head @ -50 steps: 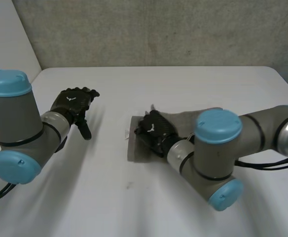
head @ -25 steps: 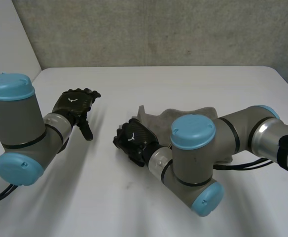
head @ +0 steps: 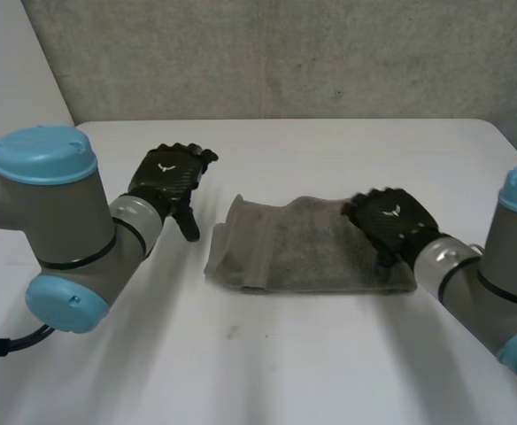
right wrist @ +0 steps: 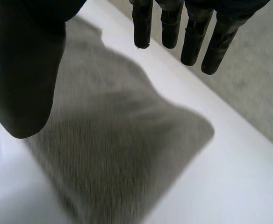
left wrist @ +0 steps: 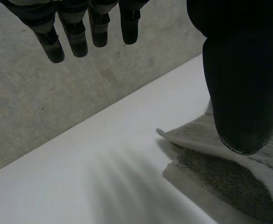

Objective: Fold the towel.

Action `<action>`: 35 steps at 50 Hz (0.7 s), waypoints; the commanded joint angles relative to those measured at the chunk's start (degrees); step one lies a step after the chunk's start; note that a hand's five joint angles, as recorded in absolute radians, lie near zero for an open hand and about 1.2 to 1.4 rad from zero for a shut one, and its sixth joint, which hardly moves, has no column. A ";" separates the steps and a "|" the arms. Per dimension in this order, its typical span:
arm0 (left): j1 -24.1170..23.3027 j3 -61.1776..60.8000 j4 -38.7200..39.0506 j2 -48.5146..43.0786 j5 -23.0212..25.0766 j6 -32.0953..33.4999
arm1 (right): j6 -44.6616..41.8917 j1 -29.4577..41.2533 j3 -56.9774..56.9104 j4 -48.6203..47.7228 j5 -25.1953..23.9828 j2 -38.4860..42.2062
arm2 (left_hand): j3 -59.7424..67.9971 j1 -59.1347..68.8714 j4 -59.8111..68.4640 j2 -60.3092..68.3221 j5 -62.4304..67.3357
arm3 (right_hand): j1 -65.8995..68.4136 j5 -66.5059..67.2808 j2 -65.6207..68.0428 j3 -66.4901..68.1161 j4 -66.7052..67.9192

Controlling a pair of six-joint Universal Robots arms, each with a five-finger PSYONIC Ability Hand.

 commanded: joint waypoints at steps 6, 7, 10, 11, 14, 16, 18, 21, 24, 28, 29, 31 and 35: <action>-1.46 -0.51 -0.01 -0.80 -0.01 -0.06 | -7.07 -5.85 4.05 -7.07 0.76 5.30 | 0.35 0.10 0.47 0.51 -1.95 | 33.48 33.50 33.44 33.60 33.24; -1.46 -0.68 -0.01 -0.72 -0.01 -0.06 | -7.07 -5.85 3.62 -6.98 0.84 5.91 | 0.35 0.10 0.47 0.51 -1.95 | 37.81 37.83 37.77 37.93 37.57; -1.46 -0.86 -0.01 -0.72 -0.10 -0.06 | -7.07 -5.85 3.44 -6.98 0.76 6.70 | 0.35 0.10 0.47 0.51 -1.95 | 50.07 50.09 50.03 50.19 49.84; -1.46 -0.86 -0.09 -0.72 -0.19 -0.06 | -6.98 -5.85 3.18 -6.90 0.76 6.88 | 0.35 0.10 0.47 0.51 -1.95 | 51.46 51.48 51.42 51.58 51.23; -1.46 -1.21 -0.09 -0.63 -0.19 -0.06 | -6.98 -5.85 3.09 -6.63 0.84 7.06 | 0.35 0.10 0.47 0.51 -1.95 | 50.47 50.49 50.43 50.59 50.23; -1.37 -1.65 -0.01 -0.54 -0.10 -0.06 | -6.72 -5.85 3.17 -6.28 1.11 7.06 | 0.35 0.10 0.47 0.51 -1.95 | 29.26 29.28 29.22 29.38 29.03; -1.37 -1.74 -0.01 -0.54 -0.10 -0.06 | -6.72 -5.85 3.78 -6.28 0.93 6.62 | 0.35 0.10 0.47 0.51 -1.95 | 16.11 16.13 16.08 16.23 15.88; -1.37 -2.26 -0.01 -0.54 -0.01 0.02 | -6.28 -5.85 4.23 -6.28 0.93 6.18 | 0.35 0.10 0.47 0.51 -1.95 | 15.31 15.33 15.27 15.43 15.08; -1.37 -2.53 -0.01 -0.63 -0.01 0.02 | -6.10 -5.94 4.67 -6.37 1.02 5.92 | 0.35 0.10 0.47 0.51 -1.95 | 15.64 15.66 15.61 15.76 15.41; -1.37 -2.62 -0.01 -0.72 -0.01 0.02 | -5.93 -6.20 5.20 -6.45 0.67 5.92 | 0.35 0.10 0.47 0.51 -1.95 | 19.85 19.87 19.81 19.97 19.62; -1.37 -2.62 -0.01 -0.72 -0.01 0.02 | -5.93 -6.55 5.46 -6.63 0.58 5.92 | 0.35 0.10 0.47 0.51 -1.95 | 24.68 24.70 24.64 24.80 24.45; -1.37 -2.62 -0.01 -0.63 -0.01 0.02 | -5.84 -6.81 5.64 -6.89 0.49 6.00 | 0.35 0.10 0.47 0.51 -1.95 | 31.96 31.98 31.93 32.08 31.73; -1.37 -2.88 -0.01 -0.45 -0.01 0.02 | -5.84 -7.08 5.37 -7.16 0.32 6.09 | 0.35 0.10 0.47 0.51 -1.95 | 65.08 65.10 65.05 65.20 64.85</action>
